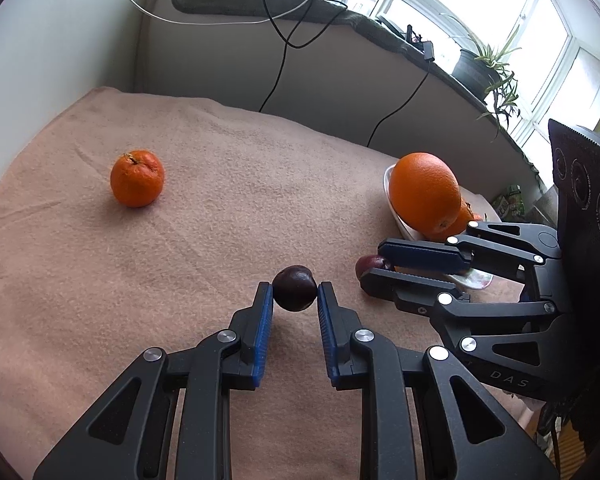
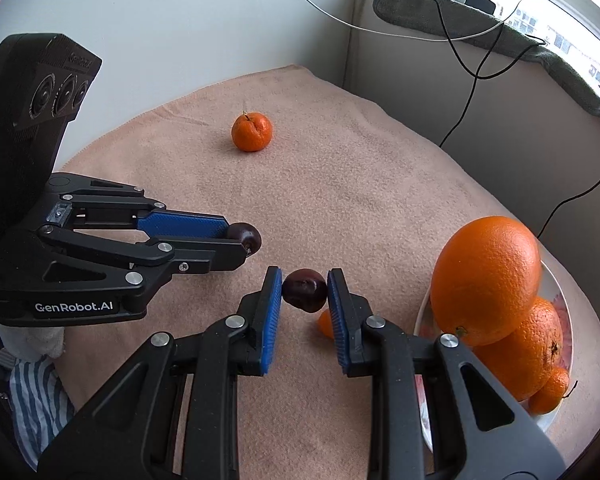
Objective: Organize fruits
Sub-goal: 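Lift the cherry and plum and carry both tools over the plate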
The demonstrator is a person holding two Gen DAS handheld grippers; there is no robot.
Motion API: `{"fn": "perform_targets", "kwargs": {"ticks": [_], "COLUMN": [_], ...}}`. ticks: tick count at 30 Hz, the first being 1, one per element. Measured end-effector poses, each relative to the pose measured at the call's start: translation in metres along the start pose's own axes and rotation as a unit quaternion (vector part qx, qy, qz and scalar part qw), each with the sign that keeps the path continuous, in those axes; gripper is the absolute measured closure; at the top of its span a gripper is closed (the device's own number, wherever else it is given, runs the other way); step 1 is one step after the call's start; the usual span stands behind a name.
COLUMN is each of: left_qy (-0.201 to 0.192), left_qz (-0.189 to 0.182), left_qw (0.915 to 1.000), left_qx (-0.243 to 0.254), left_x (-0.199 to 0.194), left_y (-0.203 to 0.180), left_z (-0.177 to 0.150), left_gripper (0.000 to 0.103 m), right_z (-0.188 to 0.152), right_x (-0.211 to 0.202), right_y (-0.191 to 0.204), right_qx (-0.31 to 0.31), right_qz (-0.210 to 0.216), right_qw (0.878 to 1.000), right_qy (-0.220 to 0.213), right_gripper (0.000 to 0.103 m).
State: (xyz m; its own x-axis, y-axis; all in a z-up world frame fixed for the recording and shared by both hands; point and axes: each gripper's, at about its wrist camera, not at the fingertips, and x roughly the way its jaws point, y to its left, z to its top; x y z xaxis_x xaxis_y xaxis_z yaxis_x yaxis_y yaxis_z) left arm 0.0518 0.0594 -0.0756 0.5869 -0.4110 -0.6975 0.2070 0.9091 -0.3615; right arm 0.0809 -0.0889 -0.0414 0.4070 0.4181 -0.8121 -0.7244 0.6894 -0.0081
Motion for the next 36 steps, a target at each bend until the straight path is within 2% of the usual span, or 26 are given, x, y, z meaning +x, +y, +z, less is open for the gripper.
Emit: {"fn": "perform_targets", "kwargs": {"ticks": [20,36], "left_qy": [-0.017,-0.014], "left_qz": [-0.023,-0.048], "left_qw": [0.9992,0.9966], "left_qx": [0.027,0.065], "left_x": [-0.010,0.000], "left_y": [-0.042,-0.088], "left_z": [0.004,0.010], "left_gripper": [0.082,0.082], "right_z": [-0.028,-0.059], "right_x": [-0.054,-0.090], "right_y": [-0.027,-0.072], "right_qx": [0.051,0.103], "right_qz": [-0.016,-0.047], "right_qw": [0.998,0.991], "right_qy": [-0.046,-0.068], "right_gripper": [0.078,0.078]}}
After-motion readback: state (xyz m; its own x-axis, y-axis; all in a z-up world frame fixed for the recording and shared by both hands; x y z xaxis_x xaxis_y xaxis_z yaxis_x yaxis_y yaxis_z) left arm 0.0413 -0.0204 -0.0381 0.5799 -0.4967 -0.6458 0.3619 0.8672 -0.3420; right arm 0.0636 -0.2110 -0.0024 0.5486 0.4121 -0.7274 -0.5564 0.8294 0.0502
